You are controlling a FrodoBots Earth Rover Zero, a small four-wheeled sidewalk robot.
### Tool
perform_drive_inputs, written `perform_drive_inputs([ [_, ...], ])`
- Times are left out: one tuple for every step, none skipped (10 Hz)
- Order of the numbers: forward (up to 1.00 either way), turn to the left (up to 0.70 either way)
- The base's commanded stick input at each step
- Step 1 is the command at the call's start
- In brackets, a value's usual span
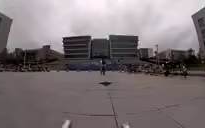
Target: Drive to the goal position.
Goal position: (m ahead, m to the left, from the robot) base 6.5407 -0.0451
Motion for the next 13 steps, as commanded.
perform_drive_inputs([
  [1.00,0.00],
  [1.00,0.00],
  [0.98,0.00],
  [0.80,0.00],
  [0.40,0.00],
  [0.00,0.00],
  [0.00,0.00],
  [0.00,0.00],
  [0.00,0.00],
  [0.23,0.00],
  [1.00,0.00],
  [1.00,0.00],
  [1.00,-0.06],
])
